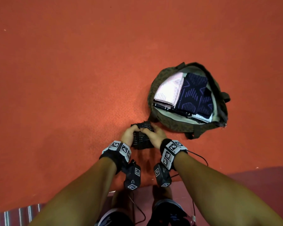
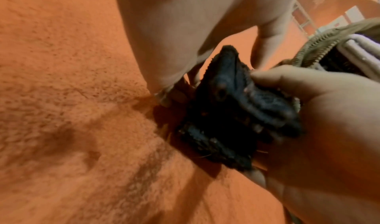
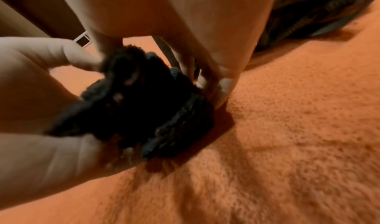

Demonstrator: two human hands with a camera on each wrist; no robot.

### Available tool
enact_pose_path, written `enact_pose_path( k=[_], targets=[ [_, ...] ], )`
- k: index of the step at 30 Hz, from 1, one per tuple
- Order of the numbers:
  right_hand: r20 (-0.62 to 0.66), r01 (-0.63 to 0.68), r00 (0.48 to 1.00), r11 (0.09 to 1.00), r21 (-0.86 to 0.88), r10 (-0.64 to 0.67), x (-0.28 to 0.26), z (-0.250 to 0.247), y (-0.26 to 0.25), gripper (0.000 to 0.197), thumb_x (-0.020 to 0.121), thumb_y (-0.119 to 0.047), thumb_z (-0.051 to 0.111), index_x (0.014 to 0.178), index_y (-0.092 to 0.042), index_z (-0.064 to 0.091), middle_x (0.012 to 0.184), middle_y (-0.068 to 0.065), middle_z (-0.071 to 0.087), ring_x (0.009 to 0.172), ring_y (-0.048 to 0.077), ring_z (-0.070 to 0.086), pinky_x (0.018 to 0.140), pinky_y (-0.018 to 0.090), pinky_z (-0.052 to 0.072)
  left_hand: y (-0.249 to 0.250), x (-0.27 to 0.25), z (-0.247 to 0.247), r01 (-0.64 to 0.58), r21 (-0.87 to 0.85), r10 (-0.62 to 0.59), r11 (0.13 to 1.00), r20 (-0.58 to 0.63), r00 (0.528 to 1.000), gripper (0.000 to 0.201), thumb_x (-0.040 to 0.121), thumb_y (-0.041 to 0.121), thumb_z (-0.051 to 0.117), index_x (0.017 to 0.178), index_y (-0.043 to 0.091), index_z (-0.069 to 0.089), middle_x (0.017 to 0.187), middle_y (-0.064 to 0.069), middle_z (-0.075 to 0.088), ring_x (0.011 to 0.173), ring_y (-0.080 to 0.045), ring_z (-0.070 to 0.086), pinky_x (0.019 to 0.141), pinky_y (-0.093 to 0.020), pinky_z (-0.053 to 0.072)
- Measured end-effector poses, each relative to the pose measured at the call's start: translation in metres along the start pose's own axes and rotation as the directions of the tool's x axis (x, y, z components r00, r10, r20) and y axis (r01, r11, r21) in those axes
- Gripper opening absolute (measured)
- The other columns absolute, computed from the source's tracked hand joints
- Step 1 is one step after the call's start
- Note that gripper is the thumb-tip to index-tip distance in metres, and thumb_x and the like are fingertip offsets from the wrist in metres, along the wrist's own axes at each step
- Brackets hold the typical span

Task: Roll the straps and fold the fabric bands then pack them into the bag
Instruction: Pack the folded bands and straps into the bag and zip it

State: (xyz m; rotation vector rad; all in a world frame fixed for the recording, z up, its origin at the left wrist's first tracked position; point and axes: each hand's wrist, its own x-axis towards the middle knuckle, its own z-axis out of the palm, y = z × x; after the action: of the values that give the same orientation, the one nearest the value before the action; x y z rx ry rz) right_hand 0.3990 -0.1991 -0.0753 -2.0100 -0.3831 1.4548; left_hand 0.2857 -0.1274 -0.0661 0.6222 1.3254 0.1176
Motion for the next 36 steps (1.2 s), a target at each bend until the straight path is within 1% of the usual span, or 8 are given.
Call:
enact_pose_path(
  k=[2,6,9,17,23,26,31,36],
  targets=[
    [-0.030,-0.002,1.000,0.996,0.086,0.004,-0.009,-0.004,-0.002,0.068,0.059,-0.063,0.072,0.111,-0.019,0.069,0.101,0.001,0.076,0.095,0.019,0.072,0.093,0.038,0.057,0.005,-0.008,0.008,-0.003,-0.011,0.003,1.000,-0.021,1.000,0.021,0.084,0.018,0.058,0.072,0.005,0.068,0.062,-0.009,0.066,0.056,-0.022,0.064,0.057,-0.025,0.052],
    [-0.084,0.106,0.992,0.983,0.151,-0.094,-0.038,-0.018,-0.013,0.055,0.073,-0.059,0.073,0.113,-0.021,0.068,0.104,-0.002,0.075,0.095,0.012,0.071,0.093,0.035,0.056,0.020,-0.026,0.025,-0.157,-0.017,0.155,0.987,-0.066,0.986,0.049,0.052,0.030,0.066,0.094,0.006,0.061,0.078,-0.012,0.064,0.075,-0.029,0.063,0.071,-0.042,0.052],
    [-0.125,0.166,0.982,0.955,0.246,-0.139,-0.057,-0.032,-0.024,0.067,0.065,-0.067,0.070,0.113,-0.022,0.070,0.104,-0.002,0.076,0.098,0.012,0.072,0.096,0.039,0.055,0.037,-0.050,0.043,-0.242,0.001,0.242,0.970,-0.014,0.970,0.035,0.056,0.024,0.060,0.089,0.012,0.054,0.077,-0.007,0.060,0.074,-0.026,0.059,0.072,-0.038,0.048],
    [-0.233,0.289,0.947,0.906,0.309,-0.223,-0.088,-0.095,-0.064,0.047,0.072,-0.059,0.061,0.114,-0.038,0.064,0.112,-0.005,0.072,0.108,0.015,0.067,0.103,0.047,0.048,0.095,-0.085,0.112,-0.504,0.199,0.474,0.841,0.181,0.862,0.030,0.058,0.029,0.061,0.085,0.020,0.052,0.076,0.005,0.058,0.076,-0.014,0.056,0.077,-0.038,0.044],
    [-0.414,0.412,0.871,0.851,0.325,-0.263,-0.087,-0.165,-0.082,0.048,0.068,-0.046,0.063,0.112,-0.025,0.064,0.106,-0.001,0.073,0.103,0.019,0.069,0.093,0.044,0.054,0.114,-0.085,0.169,-0.556,0.199,0.474,0.807,0.342,0.811,0.042,0.064,0.044,0.070,0.099,0.024,0.061,0.098,-0.005,0.071,0.094,-0.022,0.069,0.087,-0.038,0.053],
    [-0.462,0.410,0.855,0.852,0.326,-0.234,-0.079,-0.195,-0.086,0.044,0.068,-0.047,0.062,0.107,-0.025,0.061,0.103,-0.002,0.072,0.100,0.020,0.067,0.091,0.046,0.053,0.115,-0.071,0.181,-0.655,0.335,0.592,0.677,0.281,0.755,0.028,0.083,0.052,0.061,0.097,0.028,0.066,0.098,0.008,0.071,0.095,-0.011,0.067,0.089,-0.032,0.052],
    [-0.401,0.180,0.916,0.906,0.382,-0.013,-0.032,-0.219,-0.078,0.057,0.061,-0.057,0.061,0.109,-0.028,0.053,0.126,0.003,0.063,0.124,0.032,0.056,0.104,0.055,0.044,0.113,-0.029,0.183,-0.619,0.684,0.625,0.387,0.298,0.721,0.031,0.093,0.019,0.061,0.122,0.029,0.067,0.124,0.006,0.067,0.115,-0.015,0.061,0.104,-0.029,0.044],
    [-0.262,0.074,0.962,0.861,0.504,0.071,0.017,-0.228,-0.065,0.034,0.060,-0.043,0.064,0.088,-0.023,0.066,0.097,0.008,0.071,0.102,0.038,0.068,0.095,0.053,0.053,0.110,-0.008,0.179,-0.601,0.770,0.638,0.216,0.354,0.683,0.045,0.091,0.014,0.061,0.134,0.027,0.062,0.137,0.007,0.058,0.127,-0.013,0.052,0.105,-0.017,0.033]
  ],
)
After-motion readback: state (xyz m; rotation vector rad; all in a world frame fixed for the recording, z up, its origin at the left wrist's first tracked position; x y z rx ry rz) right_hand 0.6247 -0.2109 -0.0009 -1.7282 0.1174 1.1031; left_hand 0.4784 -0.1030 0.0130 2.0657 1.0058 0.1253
